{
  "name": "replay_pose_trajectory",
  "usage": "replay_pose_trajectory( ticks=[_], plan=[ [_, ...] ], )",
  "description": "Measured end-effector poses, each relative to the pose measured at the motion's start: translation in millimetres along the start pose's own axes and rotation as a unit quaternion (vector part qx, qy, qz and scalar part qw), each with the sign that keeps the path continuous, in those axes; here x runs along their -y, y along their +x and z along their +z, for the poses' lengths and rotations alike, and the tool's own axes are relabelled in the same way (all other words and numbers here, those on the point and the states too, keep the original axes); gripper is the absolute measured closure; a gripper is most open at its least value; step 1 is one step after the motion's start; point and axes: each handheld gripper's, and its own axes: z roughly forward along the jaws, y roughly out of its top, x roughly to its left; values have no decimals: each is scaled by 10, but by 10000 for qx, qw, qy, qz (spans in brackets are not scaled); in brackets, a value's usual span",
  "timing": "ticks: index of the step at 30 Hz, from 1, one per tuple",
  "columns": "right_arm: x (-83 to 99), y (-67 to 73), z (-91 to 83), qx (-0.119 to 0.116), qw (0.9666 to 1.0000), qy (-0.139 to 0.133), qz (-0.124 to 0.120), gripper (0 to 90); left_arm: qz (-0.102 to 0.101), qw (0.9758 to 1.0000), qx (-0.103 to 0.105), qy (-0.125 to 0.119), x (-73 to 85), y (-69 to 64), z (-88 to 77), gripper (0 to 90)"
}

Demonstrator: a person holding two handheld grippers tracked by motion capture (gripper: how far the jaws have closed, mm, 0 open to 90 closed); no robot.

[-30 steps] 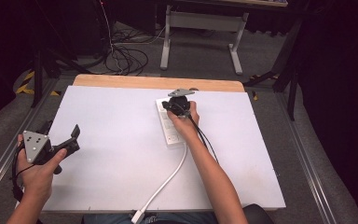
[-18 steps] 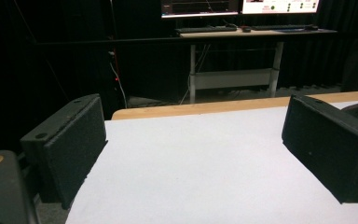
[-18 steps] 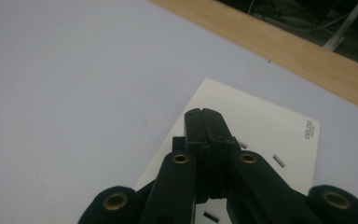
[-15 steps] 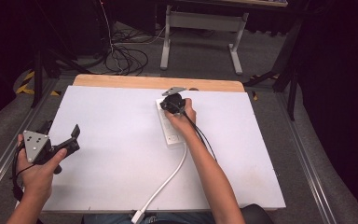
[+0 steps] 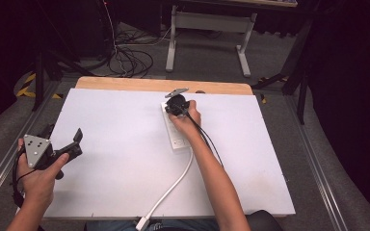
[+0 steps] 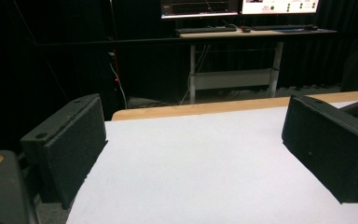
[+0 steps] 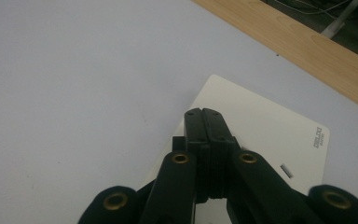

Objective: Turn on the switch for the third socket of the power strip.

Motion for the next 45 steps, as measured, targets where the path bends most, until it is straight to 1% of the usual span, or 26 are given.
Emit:
replay_pose_trajectory(
  ticks=[5, 9, 13, 14, 15, 19, 30, 31, 32, 33, 36, 41, 45],
  plan=[
    [-5, 7, 5, 11, 10000, 14, 18, 900, 3, 10000, 1, 1, -3, 5, -5, 68],
    [-7, 30, 7, 68, 10000, 29, -5, 900, 1, 10000, 9, -10, -5, 5, -2, 68],
    [-3, 41, 15, 86, 10000, 15, 41, 900, -18, 10000, 20, -18, -3, -9, 4, 68],
    [5, 52, 20, 64, 10000, 50, 52, 900, -16, 10000, 26, -18, -4, -11, 4, 69],
    [6, 61, 14, 42, 10000, 55, 37, 900, -7, 10000, 30, -13, -5, -11, 2, 68],
    [-9, 109, 0, 167, 9996, 171, -149, 900, 13, 10000, 25, 8, -1, -12, 2, 69],
    [-7, 87, 0, 99, 9999, 126, -63, 900, 44, 10000, 21, 31, 12, -15, 20, 69],
    [-4, 83, -2, 92, 9999, 112, -71, 900, 46, 10000, 24, 31, 13, -12, 24, 69],
    [-3, 81, -7, 125, 9997, 119, -151, 900, 44, 10000, 28, 40, 15, -9, 29, 69],
    [-5, 78, -26, 137, 9996, 81, -224, 900, 27, 10000, 39, 44, 17, -5, 36, 69],
    [-27, 35, -132, 116, 9997, -173, -128, 900, 7, 10000, 17, 47, 20, 3, 52, 69],
    [-49, -17, -360, 119, 9993, -335, -143, 900, 24, 10000, 46, 50, 19, -7, 55, 69],
    [-44, -50, -558, 36, 9985, -549, -60, 900, 27, 10000, 41, 70, 22, -8, 67, 69]
  ],
)
